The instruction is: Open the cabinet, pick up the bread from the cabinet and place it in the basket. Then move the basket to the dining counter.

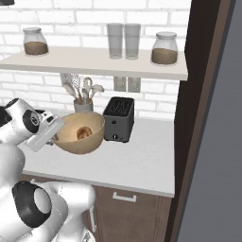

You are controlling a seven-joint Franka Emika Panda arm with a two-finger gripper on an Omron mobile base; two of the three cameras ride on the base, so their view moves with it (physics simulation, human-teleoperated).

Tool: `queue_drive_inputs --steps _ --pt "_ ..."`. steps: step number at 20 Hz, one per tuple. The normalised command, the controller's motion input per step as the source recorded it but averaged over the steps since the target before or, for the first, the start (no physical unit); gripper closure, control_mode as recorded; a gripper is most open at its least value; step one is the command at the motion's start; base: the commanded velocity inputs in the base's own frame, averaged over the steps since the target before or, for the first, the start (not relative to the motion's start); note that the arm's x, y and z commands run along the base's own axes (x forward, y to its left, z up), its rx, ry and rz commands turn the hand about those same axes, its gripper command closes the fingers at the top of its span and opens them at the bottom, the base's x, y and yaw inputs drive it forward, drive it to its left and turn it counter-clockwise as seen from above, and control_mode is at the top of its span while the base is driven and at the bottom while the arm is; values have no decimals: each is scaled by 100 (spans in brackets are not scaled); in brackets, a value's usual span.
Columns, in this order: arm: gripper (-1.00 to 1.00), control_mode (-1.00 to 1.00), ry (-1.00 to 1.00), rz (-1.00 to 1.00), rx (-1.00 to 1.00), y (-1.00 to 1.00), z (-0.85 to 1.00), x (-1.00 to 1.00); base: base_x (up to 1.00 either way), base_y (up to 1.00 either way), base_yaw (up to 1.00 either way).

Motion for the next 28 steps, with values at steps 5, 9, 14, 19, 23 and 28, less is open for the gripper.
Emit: queue_drive_inputs --steps 5,9,14,19,23,28 --pt "100 -100 -3 10 -2 -1 100 -75 0 0 0" --pt "100 -100 0 9 0 -21 100 -69 0 0 0" --pt "100 -100 4 9 1 -19 100 -56 0 0 0" --pt "100 -100 8 6 5 -3 77 -55 0 0 0" --pt "100 -100 10 3 14 0 39 -41 0 0 0" --pt "100 -100 6 0 11 0 17 -33 0 0 0"
